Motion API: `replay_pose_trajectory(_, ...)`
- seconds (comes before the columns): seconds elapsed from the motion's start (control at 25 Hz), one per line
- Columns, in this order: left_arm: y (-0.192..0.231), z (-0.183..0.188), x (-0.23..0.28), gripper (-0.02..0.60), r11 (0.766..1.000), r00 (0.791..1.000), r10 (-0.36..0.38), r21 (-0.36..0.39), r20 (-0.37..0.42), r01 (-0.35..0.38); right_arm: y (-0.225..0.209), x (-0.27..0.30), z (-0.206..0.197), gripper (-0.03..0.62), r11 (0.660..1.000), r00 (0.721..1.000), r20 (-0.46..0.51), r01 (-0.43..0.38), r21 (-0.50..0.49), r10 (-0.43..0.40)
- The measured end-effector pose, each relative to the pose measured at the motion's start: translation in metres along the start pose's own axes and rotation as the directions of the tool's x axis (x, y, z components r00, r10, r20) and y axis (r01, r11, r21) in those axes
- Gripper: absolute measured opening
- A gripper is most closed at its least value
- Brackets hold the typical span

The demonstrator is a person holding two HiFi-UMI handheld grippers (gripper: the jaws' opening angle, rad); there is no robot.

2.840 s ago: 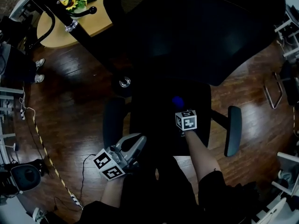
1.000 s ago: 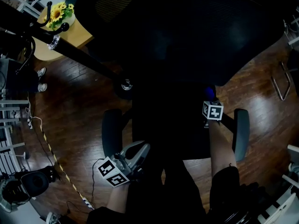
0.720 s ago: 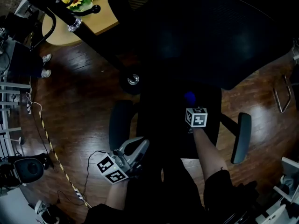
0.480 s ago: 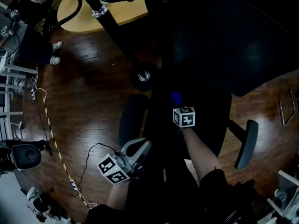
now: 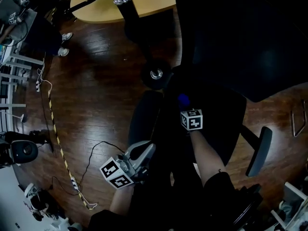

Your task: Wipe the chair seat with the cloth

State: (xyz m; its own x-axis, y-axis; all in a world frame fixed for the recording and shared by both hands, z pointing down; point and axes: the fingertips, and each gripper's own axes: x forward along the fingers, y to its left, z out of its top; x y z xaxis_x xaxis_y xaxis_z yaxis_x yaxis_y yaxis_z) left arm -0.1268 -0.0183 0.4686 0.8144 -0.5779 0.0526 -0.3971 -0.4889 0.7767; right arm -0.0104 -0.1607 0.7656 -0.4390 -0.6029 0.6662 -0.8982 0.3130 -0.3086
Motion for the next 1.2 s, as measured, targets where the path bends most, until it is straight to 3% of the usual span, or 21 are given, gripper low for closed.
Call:
replay_pose_trajectory(0.16,-0.011,-0.007,0.017,0.002,0.999,0.998,-0.047,0.002,-0.039,0.047,-0.063,-0.038,-0.022,0.035,0.986,0.990,0.002,0.138,0.094,-0.139)
replay_pose_trajectory(0.28,-0.020,-0.018,0.034,0.002,0.996,0.992,-0.094,0.001,-0.090,0.094,-0.119,-0.077,-0.044,0.035,0.958,0.967,-0.012,0.255,0.132,-0.256)
replay_pose_trajectory(0.4,-0.029,-0.028,0.050,0.002,0.990,0.982,-0.138,-0.002,-0.131,0.138,-0.173,-0.127,-0.065,0.035,0.912,0.930,-0.017,0.362,0.193,-0.366)
replay_pose_trajectory(0.6,-0.050,-0.040,0.078,0.002,0.977,0.957,-0.210,-0.020,-0.202,0.210,-0.235,-0.209,-0.087,0.035,0.808,0.846,-0.050,0.523,0.269,-0.531)
replay_pose_trajectory(0.8,-0.068,-0.041,0.089,0.002,0.971,0.946,-0.237,-0.026,-0.220,0.237,-0.238,-0.227,-0.084,0.035,0.809,0.832,-0.053,0.550,0.209,-0.552)
replay_pose_trajectory(0.92,-0.071,-0.037,0.084,0.002,0.973,0.950,-0.230,-0.026,-0.210,0.230,-0.240,-0.233,-0.079,0.035,0.809,0.831,-0.056,0.552,0.201,-0.554)
replay_pose_trajectory(1.08,-0.058,-0.031,0.072,0.002,0.979,0.962,-0.205,-0.021,-0.178,0.205,-0.226,-0.222,-0.066,0.035,0.831,0.856,0.004,0.501,0.241,-0.517)
replay_pose_trajectory(1.2,-0.056,-0.020,0.063,0.002,0.982,0.974,-0.190,-0.010,-0.128,0.190,-0.180,-0.186,-0.039,0.035,0.891,0.904,0.055,0.405,0.204,-0.423)
